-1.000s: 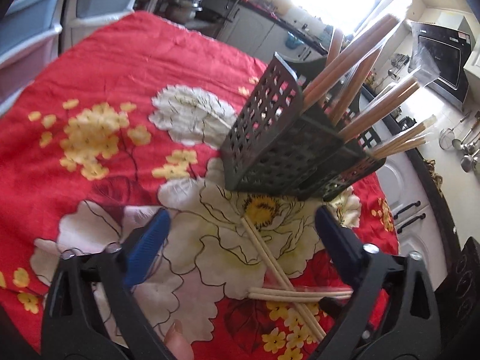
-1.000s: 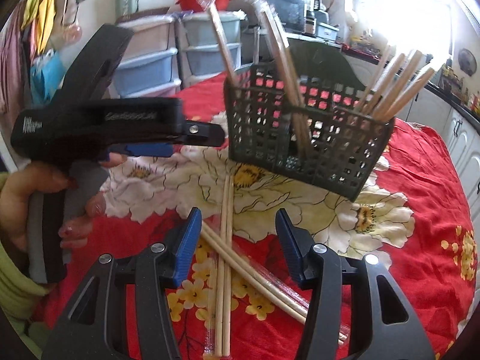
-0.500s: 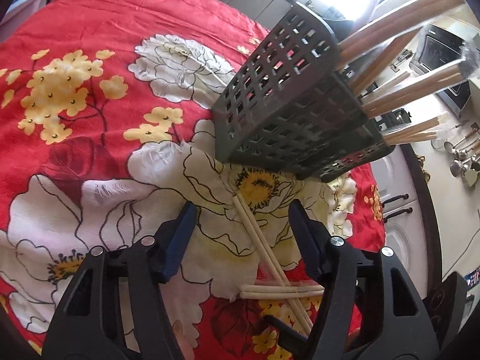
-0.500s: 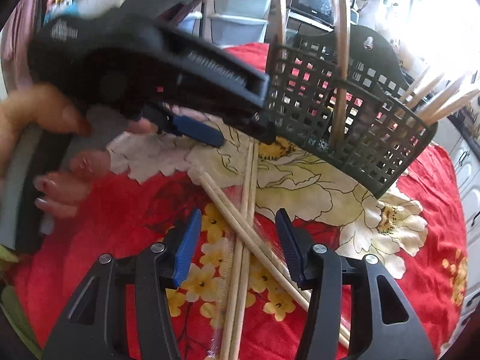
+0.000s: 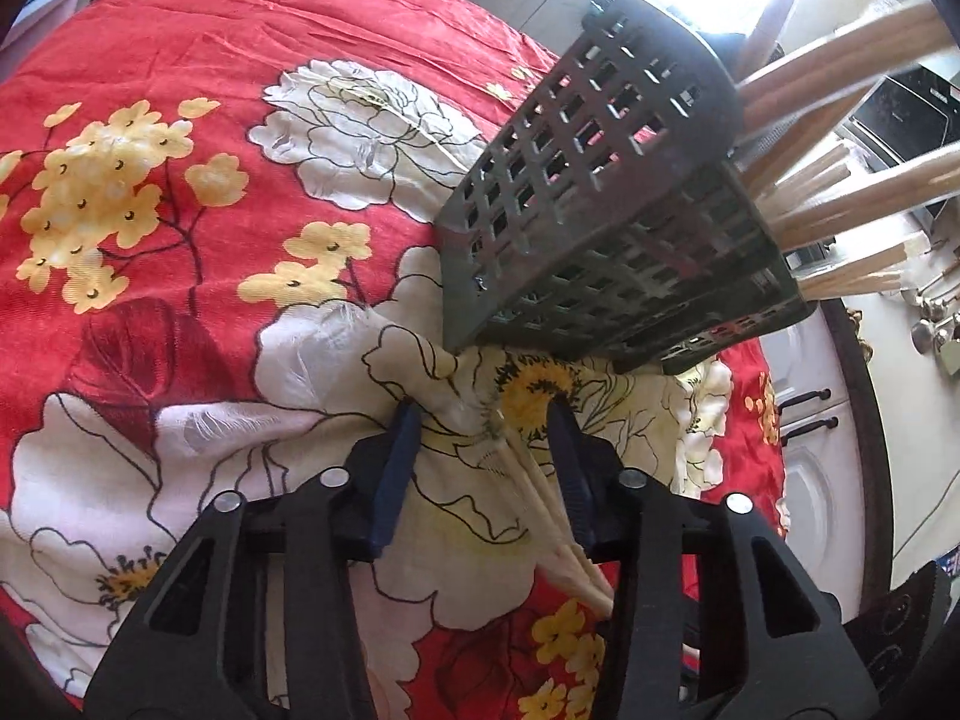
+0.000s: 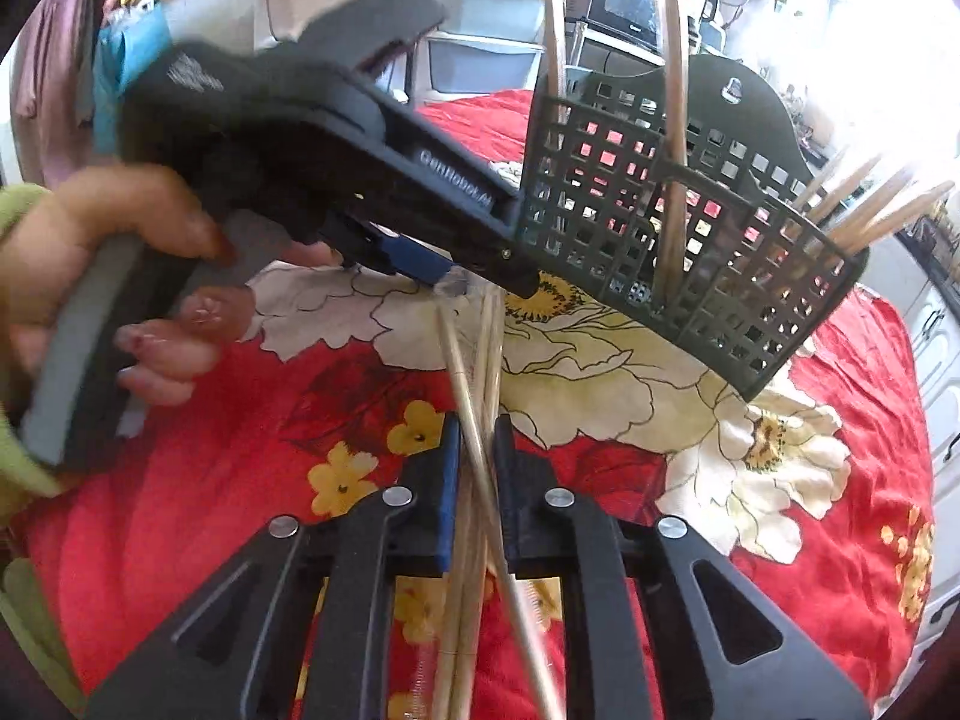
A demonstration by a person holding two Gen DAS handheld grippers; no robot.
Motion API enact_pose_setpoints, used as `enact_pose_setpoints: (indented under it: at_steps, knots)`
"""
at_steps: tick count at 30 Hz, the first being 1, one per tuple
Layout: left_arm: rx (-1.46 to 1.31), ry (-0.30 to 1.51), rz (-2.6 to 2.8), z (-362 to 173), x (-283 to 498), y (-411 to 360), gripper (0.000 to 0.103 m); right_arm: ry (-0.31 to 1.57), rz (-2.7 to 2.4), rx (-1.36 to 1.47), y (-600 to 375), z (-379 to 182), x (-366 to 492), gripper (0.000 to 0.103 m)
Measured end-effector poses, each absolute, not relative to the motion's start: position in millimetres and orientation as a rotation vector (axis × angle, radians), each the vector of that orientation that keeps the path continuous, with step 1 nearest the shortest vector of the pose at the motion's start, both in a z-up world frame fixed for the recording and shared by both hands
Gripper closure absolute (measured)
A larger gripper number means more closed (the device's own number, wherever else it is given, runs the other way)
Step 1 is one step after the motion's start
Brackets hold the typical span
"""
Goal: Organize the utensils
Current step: 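Close the right tool on a chopstick while the left tool grasps another, then lift both held chopsticks up over the mesh holder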
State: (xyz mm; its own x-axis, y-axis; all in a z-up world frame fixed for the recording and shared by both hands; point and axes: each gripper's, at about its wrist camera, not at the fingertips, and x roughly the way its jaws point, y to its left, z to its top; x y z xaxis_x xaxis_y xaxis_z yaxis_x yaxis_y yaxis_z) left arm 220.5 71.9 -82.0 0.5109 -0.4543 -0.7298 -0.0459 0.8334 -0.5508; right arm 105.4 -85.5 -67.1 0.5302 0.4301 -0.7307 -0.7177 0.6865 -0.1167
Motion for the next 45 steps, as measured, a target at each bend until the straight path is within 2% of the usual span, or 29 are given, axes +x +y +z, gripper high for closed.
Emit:
enact_pose_setpoints:
  at_steps: [7, 17, 21, 27, 45]
  knots:
    - [-0.571, 1.021, -0.261, -84.1, 221.7, 76.9, 0.081, 0.750, 0.683, -0.320, -125.0, -52.6, 113.8, 0.096]
    - [-0.635, 1.027, -0.294, -85.6, 213.2, 76.0, 0.082, 0.750, 0.585, -0.091, -182.4, -30.7, 138.6, 0.097]
    - [-0.625, 1.033, -0.302, -87.3, 211.2, 68.8, 0.094, 0.724, 0.564, -0.044, -193.9, -22.2, 142.1, 0.097]
    - [-0.638, 1.008, -0.316, -83.8, 208.0, 66.6, 0.100, 0.678, 0.560, 0.016, -207.5, -3.8, 143.8, 0.097]
    - [-0.553, 0.696, -0.460, 30.9, 163.9, 49.1, 0.101, 0.495, 0.581, 0.116, -222.8, 62.5, 140.9, 0.097]
